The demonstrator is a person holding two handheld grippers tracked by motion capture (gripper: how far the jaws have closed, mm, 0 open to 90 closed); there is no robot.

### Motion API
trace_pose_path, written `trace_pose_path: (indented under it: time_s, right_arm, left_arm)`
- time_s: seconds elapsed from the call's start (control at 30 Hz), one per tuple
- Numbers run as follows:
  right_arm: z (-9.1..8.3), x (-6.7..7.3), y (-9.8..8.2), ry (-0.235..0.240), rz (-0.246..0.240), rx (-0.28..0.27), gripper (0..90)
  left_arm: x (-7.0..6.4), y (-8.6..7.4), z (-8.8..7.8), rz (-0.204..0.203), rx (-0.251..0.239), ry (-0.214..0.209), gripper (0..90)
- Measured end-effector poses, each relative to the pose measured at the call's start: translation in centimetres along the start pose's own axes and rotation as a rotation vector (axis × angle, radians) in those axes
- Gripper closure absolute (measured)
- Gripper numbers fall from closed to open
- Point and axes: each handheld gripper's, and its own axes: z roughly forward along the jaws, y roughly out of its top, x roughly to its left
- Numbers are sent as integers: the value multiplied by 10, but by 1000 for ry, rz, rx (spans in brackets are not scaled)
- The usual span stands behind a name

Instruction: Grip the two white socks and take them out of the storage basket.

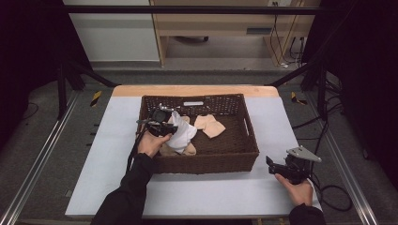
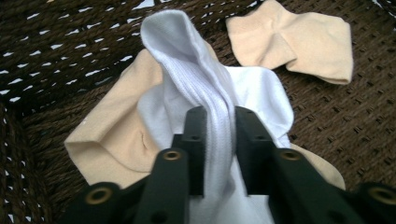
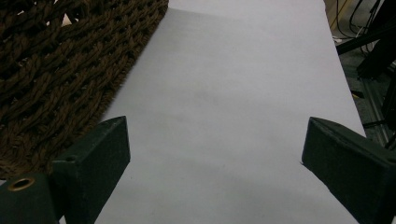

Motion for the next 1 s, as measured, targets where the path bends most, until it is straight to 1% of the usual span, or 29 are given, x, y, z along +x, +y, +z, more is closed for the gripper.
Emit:
trace_pose_path:
  time_s: [0.07, 0.1, 0.17, 0.23, 0.27, 0.3, 0.33, 0.37, 0.4, 0.43, 0.47, 0.57, 0.63, 0.77, 0.87, 0.9, 0.93, 0.97, 1.0]
  right_arm:
    - [0, 0, 0, 0, -1, -2, 82]
    - [0, 0, 0, 0, -1, -2, 82]
    - [0, 0, 0, 0, -1, 0, 83]
    - [0, 0, 0, 0, -1, -1, 83]
    - [0, 0, 0, 0, 0, -3, 83]
    - [-1, 0, 0, 2, 5, -2, 83]
    - [-1, 0, 0, 0, 2, -5, 83]
    - [-1, 0, 0, 0, 2, -5, 83]
    - [0, -1, 0, -1, -2, -4, 83]
    - [0, -1, 0, -1, -2, -4, 83]
    - [0, 0, 0, -1, -2, 0, 84]
    - [0, 0, 0, -1, -2, -1, 84]
    - [0, 0, 0, -1, -2, -1, 84]
    - [0, 0, 0, -1, -2, 2, 84]
    - [0, 0, 0, -1, -3, 0, 84]
    - [0, -1, 0, 0, -3, -1, 85]
    - [0, 0, 0, 0, -2, 1, 85]
    - [0, 0, 0, 0, -2, 1, 85]
    - [0, 0, 0, 0, -3, 0, 85]
  left_arm:
    - [-1, 0, -3, 11, -15, 5, 794]
    - [-1, 0, -3, 11, -15, 5, 798]
    - [-2, 0, -8, 36, -58, -3, 802]
    - [-4, 1, -13, 48, -100, -10, 805]
    - [-4, 1, -17, 51, -132, -19, 806]
    - [-4, 1, -20, 48, -161, -29, 806]
    - [-4, 1, -22, 45, -177, -34, 806]
    - [-4, 1, -22, 45, -177, -34, 806]
    - [-5, 2, -29, 44, -217, -44, 806]
    - [-5, 2, -29, 44, -217, -44, 807]
    - [-6, 3, -36, 40, -251, -44, 806]
    - [-6, 5, -46, 31, -290, -59, 807]
    - [-5, 5, -48, 28, -291, -63, 807]
    - [-4, 5, -50, 36, -279, -47, 807]
    - [-3, 6, -53, 15, -304, -54, 807]
    - [-3, 6, -54, 14, -308, -54, 807]
    - [-3, 7, -58, 17, -322, -49, 808]
    - [-3, 7, -58, 17, -322, -49, 808]
    - [-4, 9, -63, 20, -338, -48, 808]
